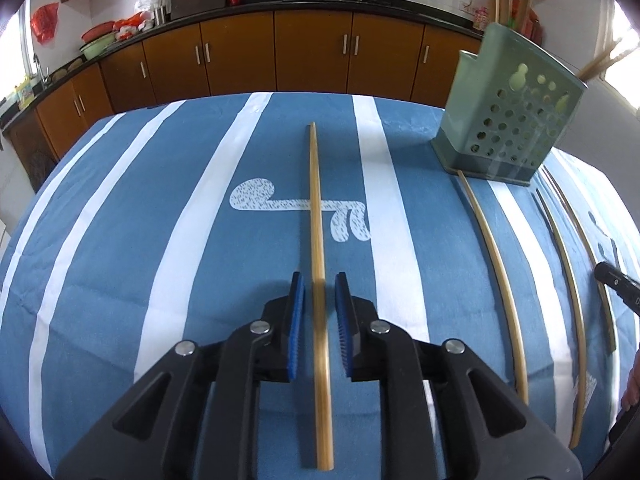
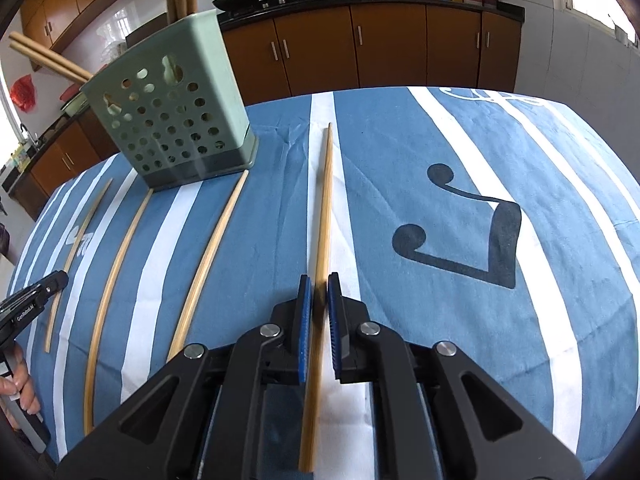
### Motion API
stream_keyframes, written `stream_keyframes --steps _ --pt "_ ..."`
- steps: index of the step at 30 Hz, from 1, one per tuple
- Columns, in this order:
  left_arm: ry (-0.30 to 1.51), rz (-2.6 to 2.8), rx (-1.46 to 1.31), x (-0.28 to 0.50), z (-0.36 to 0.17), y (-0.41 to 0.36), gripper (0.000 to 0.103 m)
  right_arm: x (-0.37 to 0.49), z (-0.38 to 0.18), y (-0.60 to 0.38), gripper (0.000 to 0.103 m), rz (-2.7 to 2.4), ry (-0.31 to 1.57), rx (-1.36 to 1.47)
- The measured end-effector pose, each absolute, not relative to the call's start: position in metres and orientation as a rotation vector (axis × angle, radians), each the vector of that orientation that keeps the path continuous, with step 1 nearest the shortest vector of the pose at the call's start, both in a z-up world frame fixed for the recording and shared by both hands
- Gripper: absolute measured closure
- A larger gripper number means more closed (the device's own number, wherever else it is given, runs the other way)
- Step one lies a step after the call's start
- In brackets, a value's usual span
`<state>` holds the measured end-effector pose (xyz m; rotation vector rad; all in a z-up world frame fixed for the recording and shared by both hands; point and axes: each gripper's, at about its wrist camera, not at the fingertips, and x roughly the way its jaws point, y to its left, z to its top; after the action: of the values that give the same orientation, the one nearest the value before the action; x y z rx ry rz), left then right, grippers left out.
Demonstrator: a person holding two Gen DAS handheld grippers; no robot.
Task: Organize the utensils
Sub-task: 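Lift the held chopsticks off the cloth with both tools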
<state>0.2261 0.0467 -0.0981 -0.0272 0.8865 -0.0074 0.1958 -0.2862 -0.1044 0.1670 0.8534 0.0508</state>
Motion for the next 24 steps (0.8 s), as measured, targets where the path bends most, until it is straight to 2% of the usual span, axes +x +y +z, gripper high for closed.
stream_keyframes --steps 8,12,24 --pt "0.887 -0.014 -0.05 0.225 -0.099 0.05 0.084 0.195 -0.104 -0.278 0.089 0.035 0.848 0.11" --pt "0.885 -0.022 -0.06 0.225 -0.099 0.051 0.083 0.196 -0.103 -0.274 0.078 0.052 0.85 0.089" --pt "0.882 -0.039 -0.102 0.225 -0.098 0.056 0.082 0.196 -0.104 -0.269 0.077 0.022 0.85 0.054"
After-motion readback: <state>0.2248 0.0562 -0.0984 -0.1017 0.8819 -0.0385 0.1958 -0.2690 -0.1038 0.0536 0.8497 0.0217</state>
